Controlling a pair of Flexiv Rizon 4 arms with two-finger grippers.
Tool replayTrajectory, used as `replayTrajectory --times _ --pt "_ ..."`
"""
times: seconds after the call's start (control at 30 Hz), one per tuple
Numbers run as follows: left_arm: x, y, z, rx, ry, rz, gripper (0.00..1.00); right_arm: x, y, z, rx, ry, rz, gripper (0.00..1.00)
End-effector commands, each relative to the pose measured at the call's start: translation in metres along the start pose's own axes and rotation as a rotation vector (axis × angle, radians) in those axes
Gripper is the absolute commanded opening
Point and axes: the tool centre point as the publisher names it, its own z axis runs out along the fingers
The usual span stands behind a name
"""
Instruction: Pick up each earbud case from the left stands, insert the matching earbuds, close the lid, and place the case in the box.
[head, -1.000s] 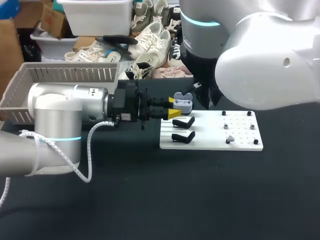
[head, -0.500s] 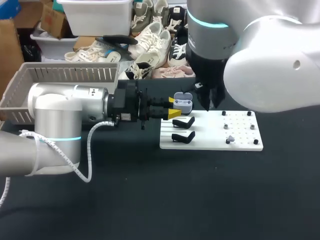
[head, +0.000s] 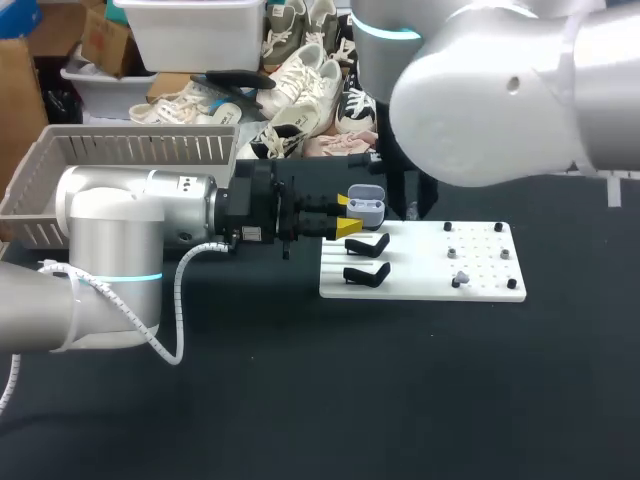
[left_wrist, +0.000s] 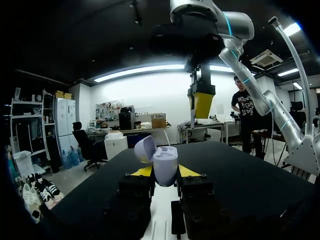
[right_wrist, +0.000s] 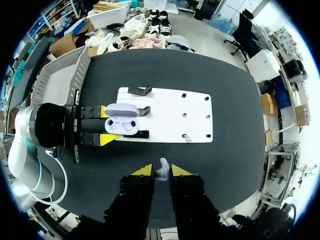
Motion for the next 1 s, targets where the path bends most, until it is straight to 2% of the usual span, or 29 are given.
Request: replayTrajectory --times 0.03,0.43,0.57,0.63,0.73,1.0 --pt "0.001 0.001 0.0 0.001 -0.002 0.001 0.0 0.0 0.001 -0.001 0.005 0.002 0.003 0.0" --pt "0.001 0.001 0.0 0.001 -0.002 0.001 0.0 0.0 0.001 -0.001 0.005 0.002 0.003 0.0" --pt "0.001 0.001 0.0 0.001 -0.002 0.001 0.0 -0.008 0.004 -0.008 0.008 0.015 0.081 0.0" --pt "0.001 0.001 0.0 0.001 -0.002 0.001 0.0 -0.011 0.006 -0.008 0.013 0.081 0.124 0.0" --pt "0.001 0.001 0.0 0.001 -0.002 0.001 0.0 -0.018 0.013 -0.01 -0.009 0.088 0.168 0.0" --pt "0.001 0.001 0.0 0.001 -0.002 0.001 0.0 -0.026 0.026 -0.008 -0.028 0.109 0.193 0.0"
